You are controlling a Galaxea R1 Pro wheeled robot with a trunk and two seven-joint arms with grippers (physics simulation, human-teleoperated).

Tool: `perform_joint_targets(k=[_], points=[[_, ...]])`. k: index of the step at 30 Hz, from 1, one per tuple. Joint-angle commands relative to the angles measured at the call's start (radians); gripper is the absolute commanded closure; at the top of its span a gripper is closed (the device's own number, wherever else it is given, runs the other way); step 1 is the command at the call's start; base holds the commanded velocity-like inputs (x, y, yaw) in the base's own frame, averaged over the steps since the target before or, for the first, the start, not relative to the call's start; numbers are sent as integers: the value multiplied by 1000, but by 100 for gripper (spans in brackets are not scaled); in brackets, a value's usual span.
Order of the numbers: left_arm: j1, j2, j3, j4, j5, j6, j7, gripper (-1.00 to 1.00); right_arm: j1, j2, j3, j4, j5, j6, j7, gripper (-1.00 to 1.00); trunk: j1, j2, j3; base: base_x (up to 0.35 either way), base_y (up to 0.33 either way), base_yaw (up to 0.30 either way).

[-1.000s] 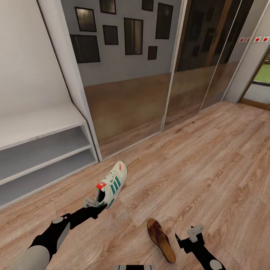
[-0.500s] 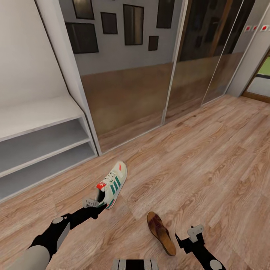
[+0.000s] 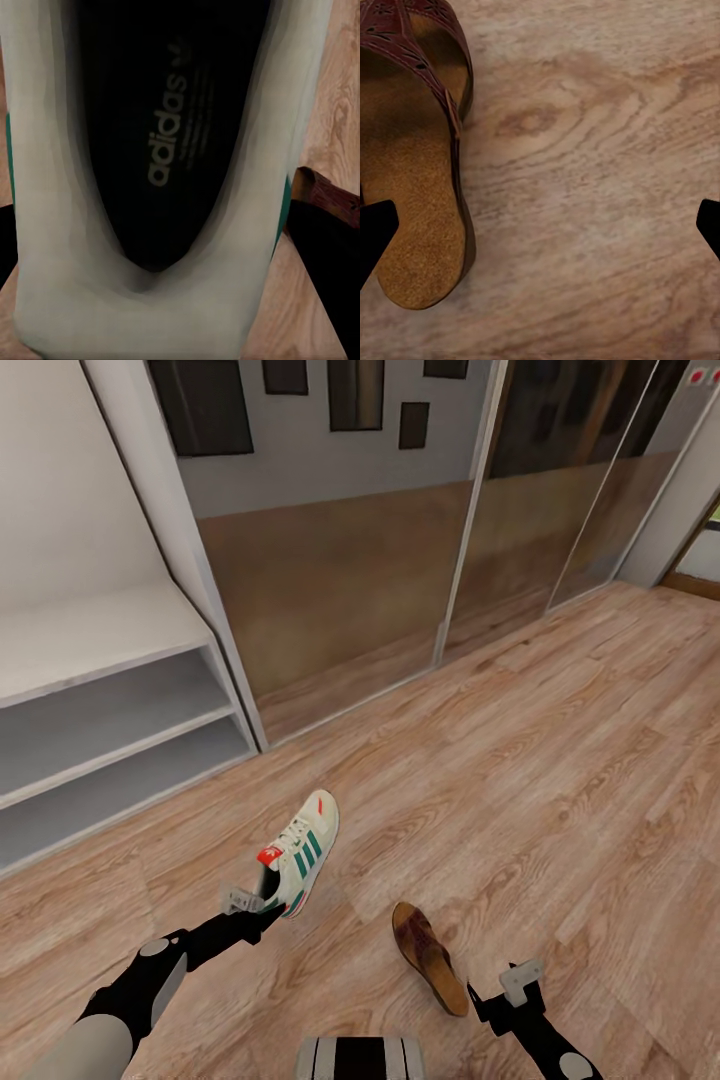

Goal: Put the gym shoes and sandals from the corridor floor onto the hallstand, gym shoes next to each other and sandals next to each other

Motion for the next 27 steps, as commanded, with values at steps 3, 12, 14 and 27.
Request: perform_joint_targets(k=[3, 12, 14, 27], points=[[-1, 0, 5, 1, -2, -4, -5, 100, 0, 0, -3, 0, 1, -3, 5, -100, 1, -1, -17, 0, 0, 0], [-1, 0, 5, -1, -2, -5, -5, 100, 0, 2, 1, 3, 3, -2, 4, -100, 5, -3, -59, 0, 0, 0], [-1, 0, 5, -1, -2, -5, -5, 100, 0, 5, 2, 2, 3, 0, 3, -100, 6, -4, -67, 0, 0, 0], [-1, -2, 4, -1, -2, -5, -5, 100, -11, 69, 0, -169, -2, 364, 5, -100, 12, -7, -117, 0, 0, 0]])
